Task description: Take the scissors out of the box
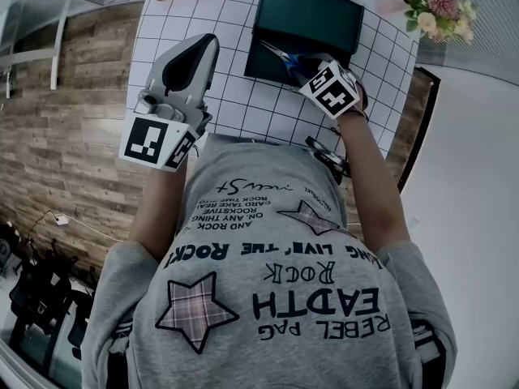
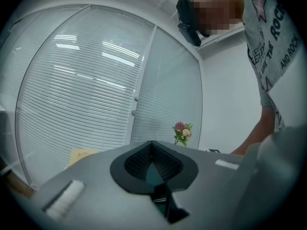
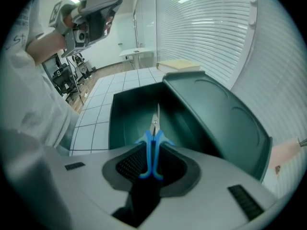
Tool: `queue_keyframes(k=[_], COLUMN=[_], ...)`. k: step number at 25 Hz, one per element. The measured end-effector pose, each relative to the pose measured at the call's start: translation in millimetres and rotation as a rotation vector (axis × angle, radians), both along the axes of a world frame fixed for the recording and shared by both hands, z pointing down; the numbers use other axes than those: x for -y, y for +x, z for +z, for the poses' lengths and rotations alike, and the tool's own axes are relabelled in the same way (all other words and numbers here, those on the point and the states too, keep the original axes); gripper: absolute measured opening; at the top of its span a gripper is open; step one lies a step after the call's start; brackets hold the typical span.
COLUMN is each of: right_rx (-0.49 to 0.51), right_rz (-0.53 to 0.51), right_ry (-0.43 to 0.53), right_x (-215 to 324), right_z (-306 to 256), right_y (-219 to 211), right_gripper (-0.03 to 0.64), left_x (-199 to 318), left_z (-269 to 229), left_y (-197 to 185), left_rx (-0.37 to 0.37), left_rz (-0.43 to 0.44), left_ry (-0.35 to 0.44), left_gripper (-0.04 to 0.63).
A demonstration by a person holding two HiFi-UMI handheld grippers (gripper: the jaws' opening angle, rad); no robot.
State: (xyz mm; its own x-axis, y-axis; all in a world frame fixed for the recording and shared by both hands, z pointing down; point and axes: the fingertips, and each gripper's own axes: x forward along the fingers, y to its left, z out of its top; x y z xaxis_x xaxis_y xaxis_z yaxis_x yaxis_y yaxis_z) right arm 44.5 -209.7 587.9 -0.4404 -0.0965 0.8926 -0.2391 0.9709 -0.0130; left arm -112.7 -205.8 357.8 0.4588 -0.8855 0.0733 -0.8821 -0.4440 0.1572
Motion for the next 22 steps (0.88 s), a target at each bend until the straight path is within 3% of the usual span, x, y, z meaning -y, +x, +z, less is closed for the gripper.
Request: queue_keyframes(k=[17,22], right_rx=[0.079,0.152], right_rz=[-0.049,-0.006], right_ry=[0.128,0.137], right_x=[-2,1], right_z=[-45,-59], right_y=[-1,-1], right_gripper=[0.095,0.095], left_x=[2,2], left_z=[-5,-8], left_y=[4,4], left_rx=[0.009,0.015], left_rz=[0.007,0.006], left_ry=[0.012,0.018], left_gripper=[0.009,0.009])
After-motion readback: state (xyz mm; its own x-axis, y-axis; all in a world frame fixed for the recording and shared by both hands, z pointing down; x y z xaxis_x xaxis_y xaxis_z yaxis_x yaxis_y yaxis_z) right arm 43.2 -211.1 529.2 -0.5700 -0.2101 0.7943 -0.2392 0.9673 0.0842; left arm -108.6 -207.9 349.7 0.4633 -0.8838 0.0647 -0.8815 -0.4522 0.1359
